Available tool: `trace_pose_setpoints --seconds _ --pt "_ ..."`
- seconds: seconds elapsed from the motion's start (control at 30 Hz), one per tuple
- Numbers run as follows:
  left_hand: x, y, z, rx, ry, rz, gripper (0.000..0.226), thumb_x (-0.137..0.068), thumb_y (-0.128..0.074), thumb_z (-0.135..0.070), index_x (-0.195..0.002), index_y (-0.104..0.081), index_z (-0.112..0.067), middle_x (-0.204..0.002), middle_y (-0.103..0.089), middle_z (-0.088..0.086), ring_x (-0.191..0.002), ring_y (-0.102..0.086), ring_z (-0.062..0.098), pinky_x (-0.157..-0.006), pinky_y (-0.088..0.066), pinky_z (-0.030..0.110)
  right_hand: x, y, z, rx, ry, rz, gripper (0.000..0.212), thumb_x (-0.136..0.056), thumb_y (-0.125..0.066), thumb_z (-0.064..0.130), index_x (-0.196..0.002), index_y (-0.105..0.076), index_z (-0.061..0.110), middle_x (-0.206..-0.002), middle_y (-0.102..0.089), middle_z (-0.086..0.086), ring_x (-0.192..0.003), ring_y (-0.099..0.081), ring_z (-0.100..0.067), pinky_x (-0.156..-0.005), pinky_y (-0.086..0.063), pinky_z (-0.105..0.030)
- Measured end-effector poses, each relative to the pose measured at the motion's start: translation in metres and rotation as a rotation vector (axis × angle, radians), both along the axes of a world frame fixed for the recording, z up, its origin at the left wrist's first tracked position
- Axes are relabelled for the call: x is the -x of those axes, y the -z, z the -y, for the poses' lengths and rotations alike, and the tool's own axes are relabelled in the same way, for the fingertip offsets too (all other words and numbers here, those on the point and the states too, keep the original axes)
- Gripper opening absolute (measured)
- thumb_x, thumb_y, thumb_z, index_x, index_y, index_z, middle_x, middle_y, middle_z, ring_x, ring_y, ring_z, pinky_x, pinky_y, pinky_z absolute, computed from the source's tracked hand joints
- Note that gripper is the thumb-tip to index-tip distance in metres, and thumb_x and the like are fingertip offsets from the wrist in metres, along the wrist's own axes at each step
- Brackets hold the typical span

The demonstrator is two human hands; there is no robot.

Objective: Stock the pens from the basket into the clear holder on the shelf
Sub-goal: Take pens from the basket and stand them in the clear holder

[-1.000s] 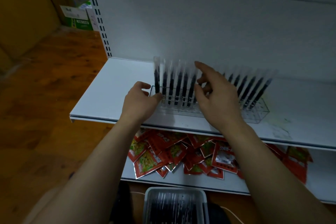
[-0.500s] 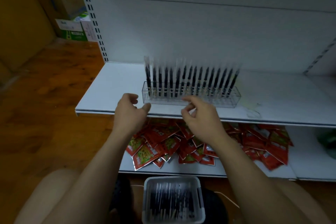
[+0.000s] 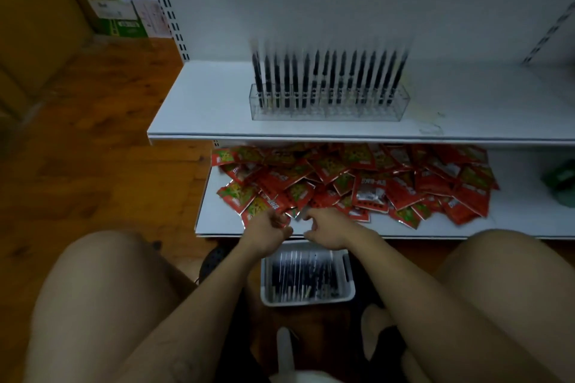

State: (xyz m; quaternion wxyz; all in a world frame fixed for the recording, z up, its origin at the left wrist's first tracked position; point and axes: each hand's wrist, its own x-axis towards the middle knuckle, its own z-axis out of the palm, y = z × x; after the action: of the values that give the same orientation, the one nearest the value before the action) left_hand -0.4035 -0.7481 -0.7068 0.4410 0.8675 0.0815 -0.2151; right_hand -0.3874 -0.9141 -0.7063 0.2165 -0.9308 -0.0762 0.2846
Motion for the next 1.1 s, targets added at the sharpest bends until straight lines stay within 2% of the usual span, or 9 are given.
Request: trace_pose_setpoints --seconds 0.13,0.27,0.37,0.47,0.6,0.73,0.87,1.03,1.1 --pt "0.024 0.040 0.002 -0.029 0.006 -0.147 0.022 -0.085 -0.071 -0.020 -0.102 -0.059 -0.012 -0.091 -0.065 0.005 -0.075 -0.060 0.012 -0.064 -0.050 0.019 0.017 0.049 -0.002 0.027 0.057 -0.171 0.043 -0.094 -0.055 0.027 -0.135 -0.049 0.013 -0.127 -0.056 -0.012 -0.099 -0.059 -0.025 -0.080 -0.050 -0.032" --pt "0.019 0.056 -0.005 -0.089 0.035 -0.186 0.028 -0.083 -0.072 -0.024 -0.106 -0.059 -0.014 -0.099 -0.064 0.003 -0.078 -0.061 0.011 -0.061 -0.046 0.018 0.031 0.094 0.000 0.050 0.063 -0.350 0.016 -0.096 -0.048 0.019 -0.104 -0.057 0.007 -0.093 -0.054 -0.005 -0.089 -0.054 -0.025 -0.066 -0.043 -0.028" --pt "0.005 0.065 -0.007 -0.097 0.022 -0.171 0.031 -0.085 -0.070 -0.023 -0.112 -0.060 -0.012 -0.105 -0.067 0.005 -0.087 -0.062 0.016 -0.073 -0.047 0.022 0.029 0.120 0.005 0.066 0.061 -0.431 0.028 -0.093 -0.046 0.011 -0.119 -0.055 0.007 -0.114 -0.054 -0.013 -0.096 -0.053 -0.026 -0.067 -0.043 -0.028" --pt "-0.002 0.079 -0.001 -0.088 0.063 -0.209 0.030 -0.088 -0.067 -0.023 -0.114 -0.057 -0.012 -0.101 -0.062 0.002 -0.082 -0.060 0.014 -0.065 -0.047 0.020 0.020 0.139 0.005 0.041 0.126 -0.432 0.031 -0.091 -0.048 0.009 -0.122 -0.054 0.011 -0.114 -0.052 -0.012 -0.093 -0.050 -0.024 -0.064 -0.041 -0.026" --pt "-0.004 0.112 0.009 -0.061 0.023 -0.285 0.031 -0.088 -0.066 -0.020 -0.115 -0.057 -0.008 -0.096 -0.061 0.004 -0.070 -0.058 0.009 -0.055 -0.046 0.011 0.011 0.171 -0.001 0.006 0.252 -0.463 0.040 -0.091 -0.047 0.010 -0.130 -0.052 0.005 -0.134 -0.050 -0.017 -0.110 -0.055 -0.029 -0.082 -0.045 -0.029" --pt "-0.004 0.146 0.018 -0.030 -0.027 -0.387 0.019 -0.085 -0.069 -0.018 -0.102 -0.063 -0.010 -0.092 -0.065 0.010 -0.084 -0.061 0.022 -0.076 -0.050 0.027 0.012 0.210 -0.008 0.017 0.329 -0.544 0.056 -0.088 -0.049 0.008 -0.144 -0.038 0.009 -0.151 -0.031 -0.020 -0.133 -0.039 -0.037 -0.105 -0.041 -0.039" --pt "-0.007 0.175 0.023 0.033 -0.127 -0.479 0.017 -0.087 -0.068 -0.017 -0.102 -0.062 -0.011 -0.087 -0.060 0.004 -0.078 -0.056 0.016 -0.068 -0.040 0.022 0.021 0.258 -0.008 0.085 0.349 -0.630 0.059 -0.086 -0.052 0.027 -0.142 -0.037 0.021 -0.153 -0.025 -0.018 -0.139 -0.026 -0.040 -0.111 -0.032 -0.048" --pt "-0.010 0.199 0.021 0.079 -0.232 -0.571 0.015 -0.087 -0.068 -0.014 -0.099 -0.062 -0.009 -0.072 -0.056 0.003 -0.061 -0.049 0.015 -0.052 -0.036 0.021 0.009 0.265 -0.014 0.084 0.425 -0.697 0.052 -0.096 -0.041 0.018 -0.147 -0.033 0.011 -0.157 -0.013 -0.020 -0.139 -0.028 -0.040 -0.111 -0.033 -0.042" --pt "-0.013 0.202 0.021 0.097 -0.256 -0.577 0.016 -0.087 -0.068 -0.014 -0.101 -0.062 -0.009 -0.075 -0.057 0.004 -0.069 -0.053 0.017 -0.056 -0.039 0.023 0.001 0.263 -0.013 0.053 0.524 -0.700 0.045 -0.098 -0.038 0.013 -0.141 -0.041 -0.002 -0.139 -0.042 -0.024 -0.114 -0.053 -0.032 -0.089 -0.048 -0.031"
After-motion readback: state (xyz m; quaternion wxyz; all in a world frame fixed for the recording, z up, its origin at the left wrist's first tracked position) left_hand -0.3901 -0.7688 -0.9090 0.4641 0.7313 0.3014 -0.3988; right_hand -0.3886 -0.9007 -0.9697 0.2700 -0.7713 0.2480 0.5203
